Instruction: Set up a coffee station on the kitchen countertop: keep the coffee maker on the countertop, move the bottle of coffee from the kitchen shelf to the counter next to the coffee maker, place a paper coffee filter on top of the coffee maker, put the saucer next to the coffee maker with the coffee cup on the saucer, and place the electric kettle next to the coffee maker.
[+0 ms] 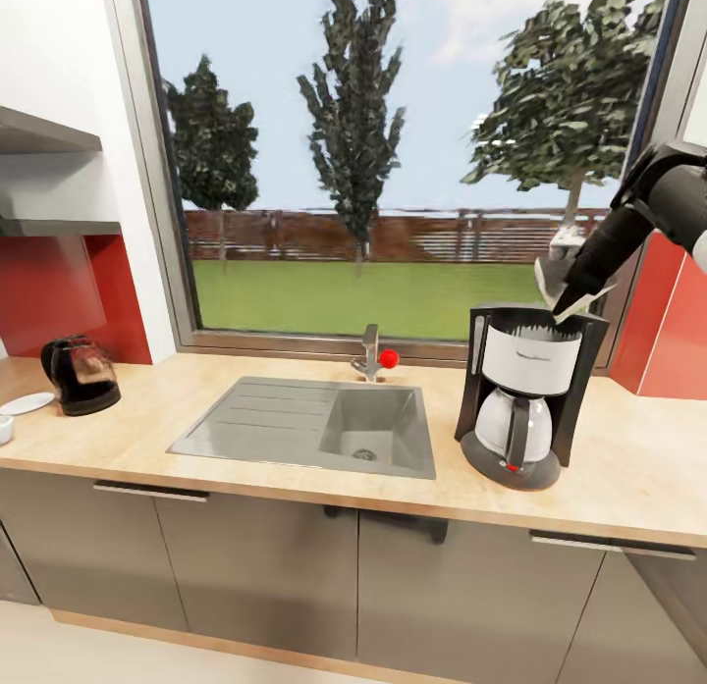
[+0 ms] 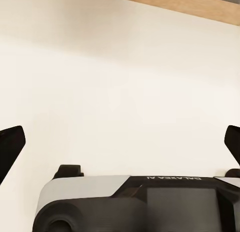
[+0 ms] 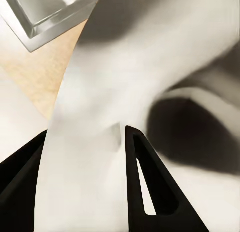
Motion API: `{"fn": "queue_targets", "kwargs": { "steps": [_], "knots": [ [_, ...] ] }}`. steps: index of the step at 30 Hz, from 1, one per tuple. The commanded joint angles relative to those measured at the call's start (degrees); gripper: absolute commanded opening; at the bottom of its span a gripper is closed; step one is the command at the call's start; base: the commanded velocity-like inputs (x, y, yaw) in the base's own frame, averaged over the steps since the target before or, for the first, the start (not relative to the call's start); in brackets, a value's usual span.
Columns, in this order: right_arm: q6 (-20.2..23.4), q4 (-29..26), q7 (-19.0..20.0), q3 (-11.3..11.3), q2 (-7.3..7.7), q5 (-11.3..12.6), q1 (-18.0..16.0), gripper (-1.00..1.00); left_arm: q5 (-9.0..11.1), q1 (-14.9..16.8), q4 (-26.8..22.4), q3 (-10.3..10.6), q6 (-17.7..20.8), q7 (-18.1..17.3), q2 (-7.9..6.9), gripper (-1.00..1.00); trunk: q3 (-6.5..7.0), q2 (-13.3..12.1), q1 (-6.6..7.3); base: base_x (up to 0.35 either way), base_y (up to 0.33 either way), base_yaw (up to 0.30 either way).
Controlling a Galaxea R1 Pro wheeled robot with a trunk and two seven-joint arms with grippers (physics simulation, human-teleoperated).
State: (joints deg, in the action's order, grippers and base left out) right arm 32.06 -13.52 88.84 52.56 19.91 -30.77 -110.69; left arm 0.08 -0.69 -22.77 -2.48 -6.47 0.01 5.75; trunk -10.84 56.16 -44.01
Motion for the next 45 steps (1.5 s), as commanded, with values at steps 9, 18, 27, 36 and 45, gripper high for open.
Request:
{"fn": "queue_targets", "kwargs": {
  "steps": [9,18,27,36,45],
  "knots": [
    [0.31,-0.1,0.37,-0.31,0.02,-0.19,1.54,-1.0,0.01,-0.03,-0.08,-0.25,-0.05,-0.01,0.05,1.0,-0.07,0.05,-0.01,0.024,0.0,0.0],
    [0.29,-0.1,0.29,-0.28,-0.04,-0.16,3.1,-1.0,0.01,-0.01,-0.08,-0.25,-0.06,-0.01,0.05,1.0,-0.07,0.05,-0.01,0.038,0.0,0.0],
    [0.29,-0.17,0.3,-0.33,-0.05,-0.16,3.11,-1.0,0.01,-0.01,-0.08,-0.25,-0.03,-0.01,0.05,1.0,-0.07,0.05,-0.01,0.094,0.0,0.0],
    [0.29,-0.19,0.29,-0.35,-0.05,-0.16,3.11,-1.0,0.01,-0.02,-0.08,-0.25,-0.03,-0.01,0.05,1.0,-0.07,0.05,-0.01,0.081,0.0,0.0],
    [0.29,-0.19,0.28,-0.3,-0.05,-0.16,3.11,-1.0,0.01,-0.01,-0.08,-0.25,-0.03,-0.01,0.05,1.0,-0.07,0.05,-0.01,0.095,0.0,0.0]
  ]
}}
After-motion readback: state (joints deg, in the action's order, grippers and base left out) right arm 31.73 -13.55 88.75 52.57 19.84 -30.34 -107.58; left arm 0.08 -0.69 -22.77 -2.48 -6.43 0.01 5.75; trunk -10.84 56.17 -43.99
